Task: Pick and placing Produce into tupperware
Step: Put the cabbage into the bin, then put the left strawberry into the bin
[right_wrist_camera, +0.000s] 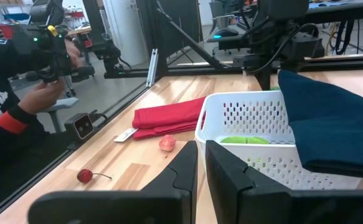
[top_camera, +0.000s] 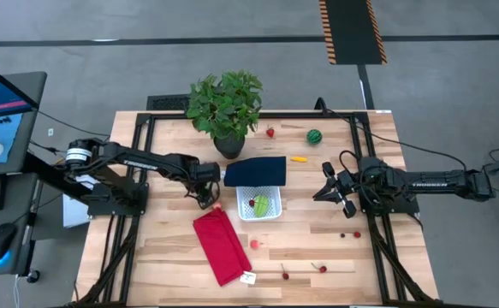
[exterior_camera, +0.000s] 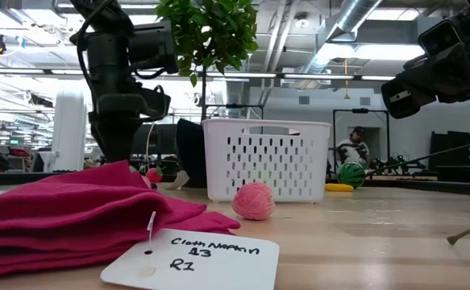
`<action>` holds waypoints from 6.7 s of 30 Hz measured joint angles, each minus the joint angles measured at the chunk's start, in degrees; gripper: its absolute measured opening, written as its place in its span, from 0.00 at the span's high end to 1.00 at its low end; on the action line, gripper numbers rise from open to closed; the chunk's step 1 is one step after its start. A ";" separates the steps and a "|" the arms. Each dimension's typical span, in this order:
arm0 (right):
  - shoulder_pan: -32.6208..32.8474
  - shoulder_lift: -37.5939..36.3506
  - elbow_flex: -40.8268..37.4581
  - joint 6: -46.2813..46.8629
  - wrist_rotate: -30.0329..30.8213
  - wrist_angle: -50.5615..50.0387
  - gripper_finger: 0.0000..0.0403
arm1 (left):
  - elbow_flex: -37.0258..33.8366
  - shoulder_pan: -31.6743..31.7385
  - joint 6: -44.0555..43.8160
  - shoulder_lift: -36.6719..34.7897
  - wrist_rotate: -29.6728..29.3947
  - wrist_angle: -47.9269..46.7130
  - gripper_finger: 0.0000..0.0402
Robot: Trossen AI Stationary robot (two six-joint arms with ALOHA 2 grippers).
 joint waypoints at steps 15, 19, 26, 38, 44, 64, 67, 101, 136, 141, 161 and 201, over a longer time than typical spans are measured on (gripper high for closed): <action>0.00 0.00 -0.01 -0.01 0.01 0.00 0.86 | -5.61 0.98 -0.06 -0.05 3.97 6.30 0.32; -0.02 0.00 0.00 0.00 0.00 0.00 0.86 | -5.61 1.01 0.00 -0.05 3.66 6.62 0.33; -0.02 0.00 0.00 0.00 0.00 0.00 0.86 | -5.66 1.38 -0.51 -0.05 2.91 6.88 0.46; 0.01 0.00 0.00 0.00 0.01 -0.06 0.86 | -4.11 1.89 -0.83 -1.87 -0.92 4.82 0.39; 0.00 0.01 0.00 0.00 0.00 -0.20 0.86 | -4.02 1.53 -2.06 -5.63 -0.20 5.06 0.48; -0.01 0.02 0.00 0.00 0.02 -0.24 0.86 | -3.89 -5.64 -7.86 -12.76 -0.68 9.17 0.46; -0.02 0.02 0.00 0.00 0.01 -0.24 0.86 | -3.89 -6.99 -8.25 -12.97 -0.33 12.18 0.45; -0.02 0.02 0.00 0.00 0.02 -1.53 0.86 | 11.76 -10.88 3.13 1.68 2.42 22.14 0.44; 0.01 0.02 0.00 0.00 0.02 -2.58 0.86 | 28.38 -15.92 11.16 10.69 -19.88 -5.94 0.35; -0.02 0.02 -0.01 0.00 0.02 -3.34 0.86 | 27.96 -20.34 1.32 9.64 -32.75 -16.71 0.42; -0.01 0.02 0.00 0.00 0.02 -4.96 0.86 | 4.09 -28.56 -43.18 5.99 -56.90 -24.78 0.53; 0.01 0.02 -0.02 0.00 0.00 -4.94 0.86 | -12.32 33.26 15.11 -20.32 -13.30 24.93 0.53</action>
